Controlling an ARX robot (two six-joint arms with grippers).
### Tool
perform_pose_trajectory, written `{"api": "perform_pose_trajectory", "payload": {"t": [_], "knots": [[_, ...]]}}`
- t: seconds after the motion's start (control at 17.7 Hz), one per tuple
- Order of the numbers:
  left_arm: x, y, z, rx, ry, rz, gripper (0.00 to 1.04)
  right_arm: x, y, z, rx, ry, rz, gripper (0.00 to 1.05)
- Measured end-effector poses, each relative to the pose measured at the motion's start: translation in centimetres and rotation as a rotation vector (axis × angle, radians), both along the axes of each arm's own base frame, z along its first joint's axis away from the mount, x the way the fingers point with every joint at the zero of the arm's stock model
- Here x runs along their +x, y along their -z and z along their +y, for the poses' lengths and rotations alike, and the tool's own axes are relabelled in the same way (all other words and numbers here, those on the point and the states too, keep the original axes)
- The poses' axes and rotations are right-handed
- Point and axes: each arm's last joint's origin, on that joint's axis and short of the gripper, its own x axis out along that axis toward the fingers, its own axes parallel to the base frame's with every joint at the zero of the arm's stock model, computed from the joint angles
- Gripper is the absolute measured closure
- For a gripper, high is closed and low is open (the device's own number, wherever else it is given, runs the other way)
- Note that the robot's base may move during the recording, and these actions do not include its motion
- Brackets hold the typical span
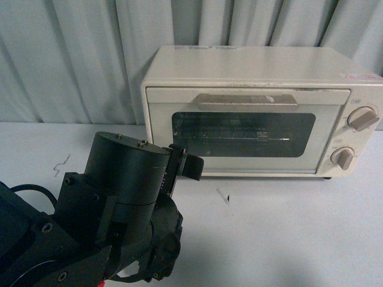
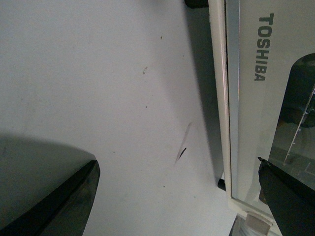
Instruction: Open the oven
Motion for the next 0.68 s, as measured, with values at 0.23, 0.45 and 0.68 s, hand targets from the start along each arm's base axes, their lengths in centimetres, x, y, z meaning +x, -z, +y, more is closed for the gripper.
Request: {"api": "perform_pose_trajectory", "payload": {"t": [0.23, 0.45, 0.68], "knots": [[0.0, 0.0, 0.0, -0.001, 0.002, 0.001, 0.07, 1.8, -0.7, -0.4, 0.103, 0.170, 0.017, 0.36], [0.0, 0.0, -0.1, -0.002, 0.005, 0.001, 0.07, 5.8, -2.2, 1.3, 0.012, 0.082, -0.021, 0.67], [0.0, 0.0, -0.1, -0.002, 0.005, 0.001, 0.07, 9.9, -2.9, 4.9, -0.070, -0.026, -0.051, 0.98]]}}
